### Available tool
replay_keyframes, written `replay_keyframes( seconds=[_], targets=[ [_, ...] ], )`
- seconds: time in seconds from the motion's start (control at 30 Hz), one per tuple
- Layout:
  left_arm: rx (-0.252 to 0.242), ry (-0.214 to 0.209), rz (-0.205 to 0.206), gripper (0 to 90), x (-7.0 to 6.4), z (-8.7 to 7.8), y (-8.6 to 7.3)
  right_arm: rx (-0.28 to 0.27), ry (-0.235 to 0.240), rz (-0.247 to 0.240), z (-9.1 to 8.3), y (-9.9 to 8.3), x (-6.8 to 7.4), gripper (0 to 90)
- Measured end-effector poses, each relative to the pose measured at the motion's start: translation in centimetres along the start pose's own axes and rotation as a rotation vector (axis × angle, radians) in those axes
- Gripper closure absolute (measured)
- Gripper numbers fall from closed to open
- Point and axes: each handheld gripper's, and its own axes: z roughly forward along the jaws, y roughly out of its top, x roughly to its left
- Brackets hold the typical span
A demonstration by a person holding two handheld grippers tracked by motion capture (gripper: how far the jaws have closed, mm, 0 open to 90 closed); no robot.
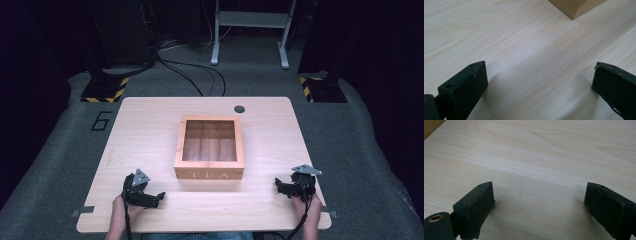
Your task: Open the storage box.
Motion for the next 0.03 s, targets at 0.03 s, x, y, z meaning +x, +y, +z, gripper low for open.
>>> replay_keyframes(
  seconds=[0.03],
  targets=[
    [-0.002,-0.001,-0.003,0.0,0.00,0.02,0.00,0.000,0.000,0.000,0.00,0.00,0.00,8.5]
  ],
)
